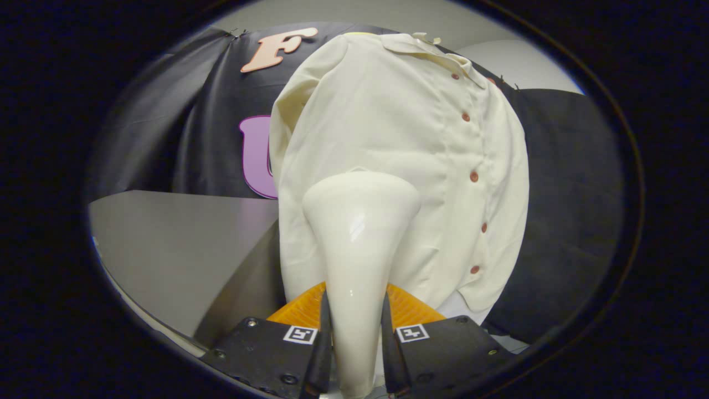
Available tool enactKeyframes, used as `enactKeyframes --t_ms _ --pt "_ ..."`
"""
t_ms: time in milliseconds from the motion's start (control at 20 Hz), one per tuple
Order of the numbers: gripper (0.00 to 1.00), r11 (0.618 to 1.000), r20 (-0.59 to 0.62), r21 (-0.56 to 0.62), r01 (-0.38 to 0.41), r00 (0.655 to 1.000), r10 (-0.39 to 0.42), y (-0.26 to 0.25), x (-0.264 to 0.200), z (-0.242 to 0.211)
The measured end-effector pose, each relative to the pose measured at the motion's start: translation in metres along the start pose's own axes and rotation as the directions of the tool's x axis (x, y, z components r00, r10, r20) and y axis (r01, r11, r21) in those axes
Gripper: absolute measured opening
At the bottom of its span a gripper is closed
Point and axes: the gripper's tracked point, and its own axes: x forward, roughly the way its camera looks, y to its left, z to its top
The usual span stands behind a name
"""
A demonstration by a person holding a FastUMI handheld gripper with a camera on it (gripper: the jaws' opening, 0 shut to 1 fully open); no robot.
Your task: Iron the clothes twice with a garment steamer, once on the left side and once on the right side.
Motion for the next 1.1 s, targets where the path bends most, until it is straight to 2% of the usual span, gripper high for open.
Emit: enactKeyframes --t_ms 200,550,700,800,900,1100 --pt "0.38 0.999 0.014 0.049 0.006 1.000 -0.007 -0.005 -0.002 -0.039" --pt "0.38 0.994 -0.064 0.112 0.001 0.998 0.007 -0.004 -0.006 -0.127" --pt "0.38 0.984 -0.019 0.177 0.005 1.000 -0.001 -0.003 -0.005 -0.132" --pt "0.38 0.990 -0.062 0.140 0.018 0.998 -0.010 -0.001 -0.004 -0.146" --pt "0.38 0.993 -0.096 0.116 -0.006 0.995 0.017 0.004 -0.014 -0.160" --pt "0.37 0.990 -0.077 0.138 0.025 0.997 -0.014 -0.003 -0.024 -0.155"
